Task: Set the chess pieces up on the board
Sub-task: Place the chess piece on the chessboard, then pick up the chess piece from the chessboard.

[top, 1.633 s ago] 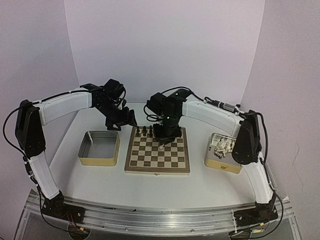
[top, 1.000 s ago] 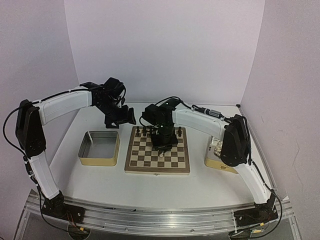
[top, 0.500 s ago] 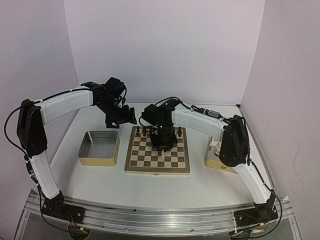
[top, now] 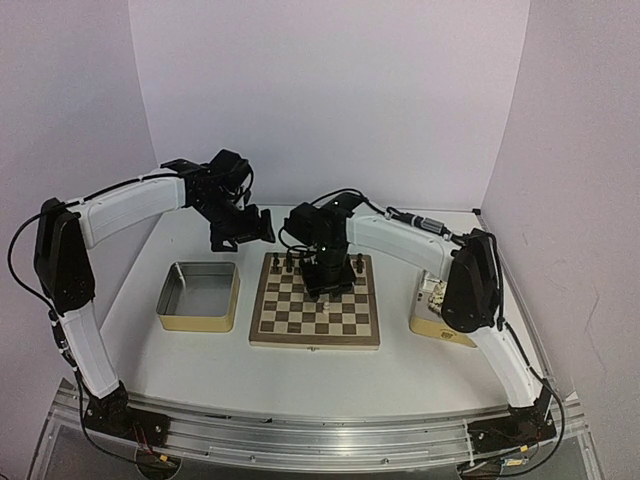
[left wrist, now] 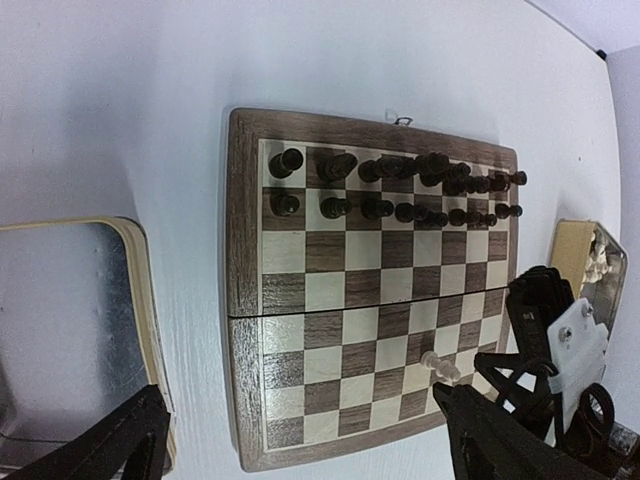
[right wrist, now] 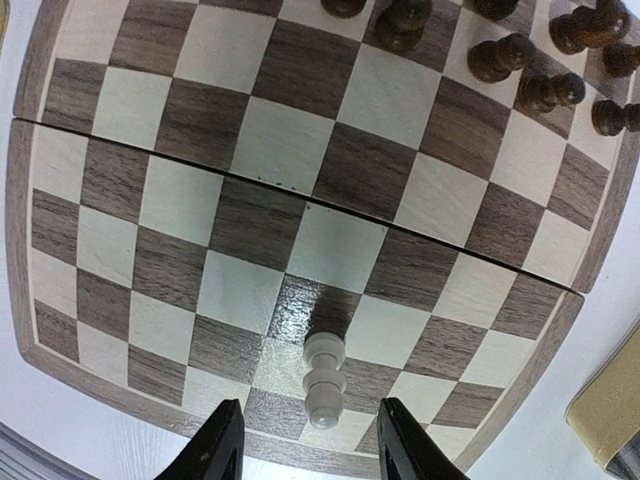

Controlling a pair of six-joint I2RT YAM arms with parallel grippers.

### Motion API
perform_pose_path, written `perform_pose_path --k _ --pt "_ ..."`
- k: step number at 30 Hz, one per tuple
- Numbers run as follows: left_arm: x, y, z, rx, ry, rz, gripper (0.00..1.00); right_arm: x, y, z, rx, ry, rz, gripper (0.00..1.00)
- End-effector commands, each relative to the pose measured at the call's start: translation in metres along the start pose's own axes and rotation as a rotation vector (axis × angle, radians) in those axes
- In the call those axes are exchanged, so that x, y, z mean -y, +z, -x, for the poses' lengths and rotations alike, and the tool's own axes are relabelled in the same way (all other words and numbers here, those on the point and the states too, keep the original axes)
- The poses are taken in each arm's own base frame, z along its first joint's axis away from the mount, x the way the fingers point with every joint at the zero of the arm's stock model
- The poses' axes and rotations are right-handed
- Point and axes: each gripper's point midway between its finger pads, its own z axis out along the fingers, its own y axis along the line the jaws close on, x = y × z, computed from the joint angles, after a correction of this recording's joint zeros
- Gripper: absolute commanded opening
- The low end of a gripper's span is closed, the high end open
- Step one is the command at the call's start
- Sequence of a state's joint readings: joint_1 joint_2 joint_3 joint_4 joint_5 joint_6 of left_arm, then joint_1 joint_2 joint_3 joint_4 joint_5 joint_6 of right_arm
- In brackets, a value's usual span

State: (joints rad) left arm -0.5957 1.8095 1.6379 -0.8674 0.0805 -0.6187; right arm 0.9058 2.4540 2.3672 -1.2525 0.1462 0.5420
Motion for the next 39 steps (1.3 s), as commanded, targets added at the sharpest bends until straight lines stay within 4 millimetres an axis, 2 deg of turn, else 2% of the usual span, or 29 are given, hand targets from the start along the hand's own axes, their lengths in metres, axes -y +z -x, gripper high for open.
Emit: perform_pose_path --k 1,5,8,11,13,15,17,19,22,27,31,39 --pt "0.012 -0.01 0.008 0.025 0.005 0.018 0.99 0.033 -0.075 0.022 0.138 0.086 0.024 0.45" --pt "0.034 -0.002 -0.014 -0.049 0.05 0.038 1.0 0.1 -0.116 0.025 0.232 0.179 -0.086 0.47" --pt "0.056 0.01 -0.038 -0.12 0.09 0.048 1.0 0.152 -0.136 0.02 0.268 0.254 -0.159 0.52" --pt "0.087 0.022 -0.067 -0.191 0.153 0.036 1.0 0.198 -0.157 0.014 0.298 0.332 -0.198 0.73" --pt "0.102 0.032 -0.085 -0.244 0.189 0.042 1.0 0.223 -0.161 0.008 0.297 0.375 -0.228 0.86" --pt "0.114 0.05 -0.101 -0.296 0.226 0.064 1.0 0.246 -0.163 0.004 0.294 0.419 -0.252 0.84" --pt "0.127 0.058 -0.109 -0.319 0.254 0.066 1.0 0.256 -0.165 0.002 0.294 0.435 -0.258 0.79" --pt "0.128 0.074 -0.12 -0.364 0.262 0.089 1.0 0.26 -0.166 0.004 0.297 0.434 -0.256 0.75" --pt "0.126 0.088 -0.128 -0.39 0.247 0.102 0.97 0.26 -0.167 0.008 0.304 0.425 -0.247 0.71" --pt "0.11 0.1 -0.132 -0.387 0.22 0.17 0.74 0.256 -0.162 0.015 0.303 0.403 -0.227 0.69" --pt "0.112 0.106 -0.127 -0.354 0.209 0.172 0.64 0.252 -0.159 0.022 0.302 0.389 -0.211 0.69" --pt "0.115 0.117 -0.13 -0.363 0.2 0.158 0.43 0.249 -0.156 0.03 0.303 0.372 -0.199 0.68"
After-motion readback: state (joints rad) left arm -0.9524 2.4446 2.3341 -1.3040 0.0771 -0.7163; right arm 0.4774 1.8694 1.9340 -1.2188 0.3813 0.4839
